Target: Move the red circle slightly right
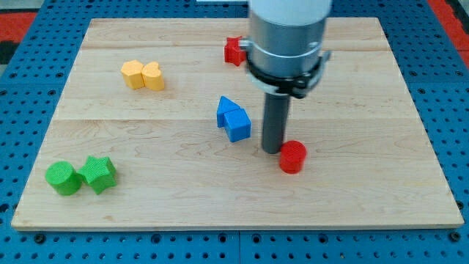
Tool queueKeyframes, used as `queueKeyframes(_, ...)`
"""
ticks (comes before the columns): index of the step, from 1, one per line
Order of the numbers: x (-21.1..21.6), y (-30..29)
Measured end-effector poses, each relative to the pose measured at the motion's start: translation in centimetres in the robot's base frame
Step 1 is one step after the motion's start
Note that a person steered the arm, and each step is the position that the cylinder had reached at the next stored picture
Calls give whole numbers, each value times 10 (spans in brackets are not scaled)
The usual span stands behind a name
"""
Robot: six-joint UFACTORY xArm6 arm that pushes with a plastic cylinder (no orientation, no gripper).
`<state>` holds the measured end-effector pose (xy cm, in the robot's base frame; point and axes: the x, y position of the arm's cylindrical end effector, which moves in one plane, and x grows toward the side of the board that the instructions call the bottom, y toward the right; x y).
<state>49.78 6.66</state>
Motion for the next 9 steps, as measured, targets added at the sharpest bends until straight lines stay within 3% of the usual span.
queueKeyframes(2, 14, 44)
queueKeyframes(4, 17, 0)
queueKeyframes(6, 37, 20)
queueKeyframes(8, 83, 38)
queueKeyframes(9, 84, 36)
